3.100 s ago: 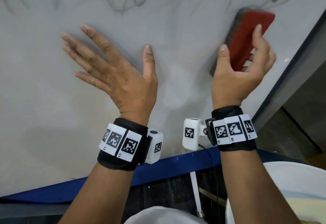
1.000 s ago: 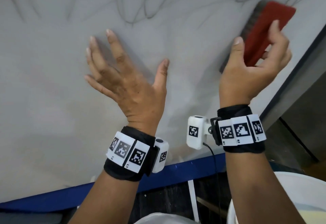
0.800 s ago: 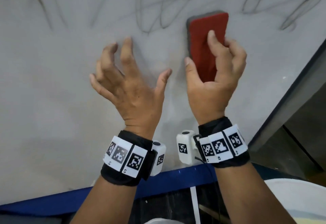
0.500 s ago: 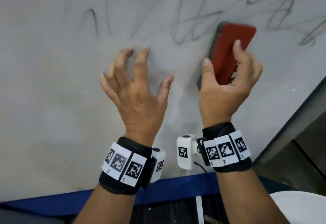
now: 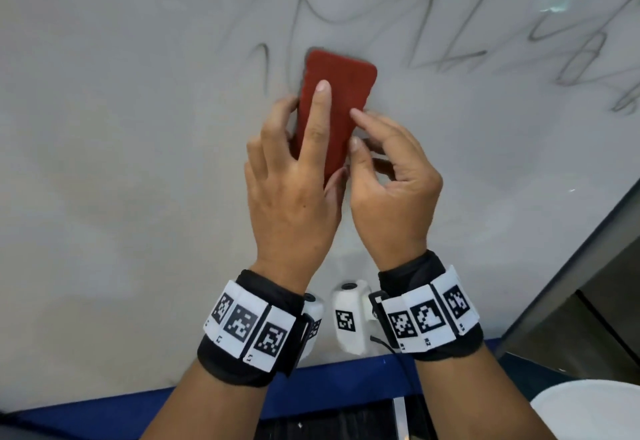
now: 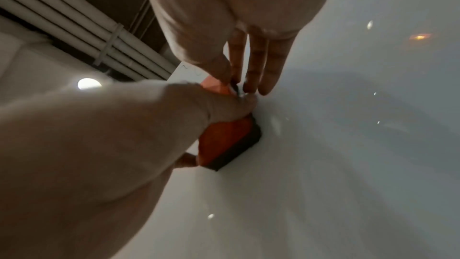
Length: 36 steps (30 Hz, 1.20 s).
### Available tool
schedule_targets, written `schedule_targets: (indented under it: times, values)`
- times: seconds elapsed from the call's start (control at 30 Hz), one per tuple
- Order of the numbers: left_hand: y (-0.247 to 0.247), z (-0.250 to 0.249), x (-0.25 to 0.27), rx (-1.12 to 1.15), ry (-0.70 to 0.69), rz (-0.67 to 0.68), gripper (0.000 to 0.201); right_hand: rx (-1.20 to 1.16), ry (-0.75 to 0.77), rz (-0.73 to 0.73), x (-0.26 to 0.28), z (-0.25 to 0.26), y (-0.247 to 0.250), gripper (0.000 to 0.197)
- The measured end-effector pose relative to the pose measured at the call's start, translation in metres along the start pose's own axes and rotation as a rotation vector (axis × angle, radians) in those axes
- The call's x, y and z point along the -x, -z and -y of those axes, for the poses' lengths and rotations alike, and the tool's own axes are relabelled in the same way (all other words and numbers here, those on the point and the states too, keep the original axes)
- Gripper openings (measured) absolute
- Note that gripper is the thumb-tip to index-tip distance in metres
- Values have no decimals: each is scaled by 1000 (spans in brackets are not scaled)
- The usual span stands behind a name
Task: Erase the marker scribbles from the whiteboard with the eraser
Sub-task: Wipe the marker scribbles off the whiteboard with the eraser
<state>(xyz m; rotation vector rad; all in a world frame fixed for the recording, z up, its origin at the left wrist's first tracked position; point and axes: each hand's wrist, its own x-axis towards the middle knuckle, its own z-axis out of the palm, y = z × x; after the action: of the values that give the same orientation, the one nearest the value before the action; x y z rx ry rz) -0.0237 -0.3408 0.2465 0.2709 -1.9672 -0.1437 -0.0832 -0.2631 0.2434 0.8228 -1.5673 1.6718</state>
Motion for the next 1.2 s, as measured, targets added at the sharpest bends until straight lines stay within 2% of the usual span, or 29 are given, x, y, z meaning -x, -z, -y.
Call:
schedule_targets:
  times: [0.1,0.17,0.27,0.37,0.5,0.67,0.73,0.83,0.87,1.0,1.03,1.1,1.2]
  values:
    - [2,13,2,-36,11,-44,69,136,56,-142,-4,-13,10,26]
    - [7,20,-2,-42,56,-103,68,239,-20,-248,-7,-23,17,36]
    - [15,28,-8,-12,105,-174,69,343,-156,-180,-7,-28,16,62]
    - [21,35,-17,3,155,-224,72,432,-130,-103,-3,-34,9,75]
    - [20,38,-21,-35,160,-221,70,468,-105,-98,-1,-38,5,76]
    - [16,46,-17,-136,-29,-168,65,479,-98,-102,1,-41,0,75]
    - [21,52,-25,-143,19,-212,67,483,-100,-96,2,-43,1,75]
    - [27,54,-37,-96,170,-314,69,486,-96,-80,2,-45,4,76]
    - [26,50,-36,-85,168,-311,69,487,-95,-76,2,-45,5,76]
    - [6,31,-10,-144,-101,-134,64,500,-83,-81,3,-44,5,76]
    - [3,31,-8,-155,-124,-126,63,500,-83,-80,3,-44,5,76]
    - [7,35,-19,-150,-54,-179,63,496,-87,-75,3,-46,7,76]
    - [24,42,-49,-94,144,-344,71,493,-98,-68,4,-46,9,77]
